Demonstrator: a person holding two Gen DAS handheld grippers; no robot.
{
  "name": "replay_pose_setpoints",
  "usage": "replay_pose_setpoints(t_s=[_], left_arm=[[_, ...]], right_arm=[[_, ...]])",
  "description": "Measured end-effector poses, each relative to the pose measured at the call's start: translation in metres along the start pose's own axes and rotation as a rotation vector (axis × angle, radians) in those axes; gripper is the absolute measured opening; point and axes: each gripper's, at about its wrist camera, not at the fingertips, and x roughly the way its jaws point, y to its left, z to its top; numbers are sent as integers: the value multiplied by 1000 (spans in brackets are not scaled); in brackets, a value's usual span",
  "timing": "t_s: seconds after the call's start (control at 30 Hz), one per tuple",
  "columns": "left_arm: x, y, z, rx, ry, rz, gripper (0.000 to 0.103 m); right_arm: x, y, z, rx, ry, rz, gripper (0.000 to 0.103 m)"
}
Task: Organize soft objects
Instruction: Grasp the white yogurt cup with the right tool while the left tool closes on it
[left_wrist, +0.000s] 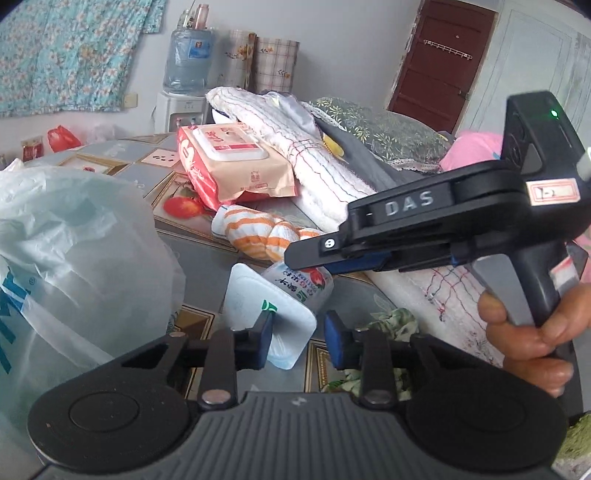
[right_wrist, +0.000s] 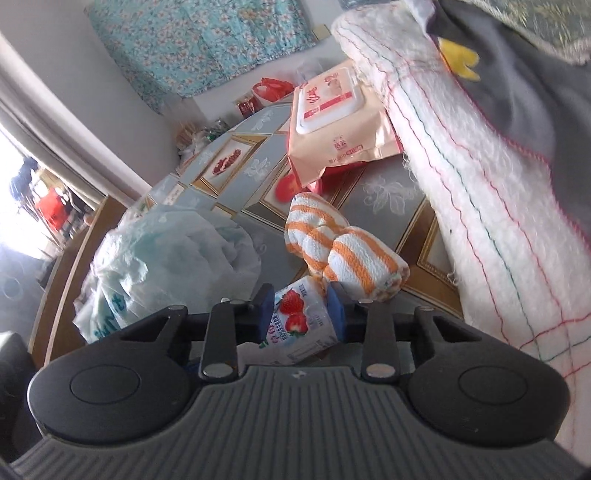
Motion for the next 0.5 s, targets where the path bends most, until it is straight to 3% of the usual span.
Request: replay_pose_setpoints(t_s=[0.4, 0.5], left_arm=[[-27, -6, 0, 0, -45, 61, 31], [-30, -13, 1, 28, -60, 48, 31]], right_arm=[[6, -27, -13, 240, 97, 196, 32], [8, -31, -15, 253, 99, 203, 32]])
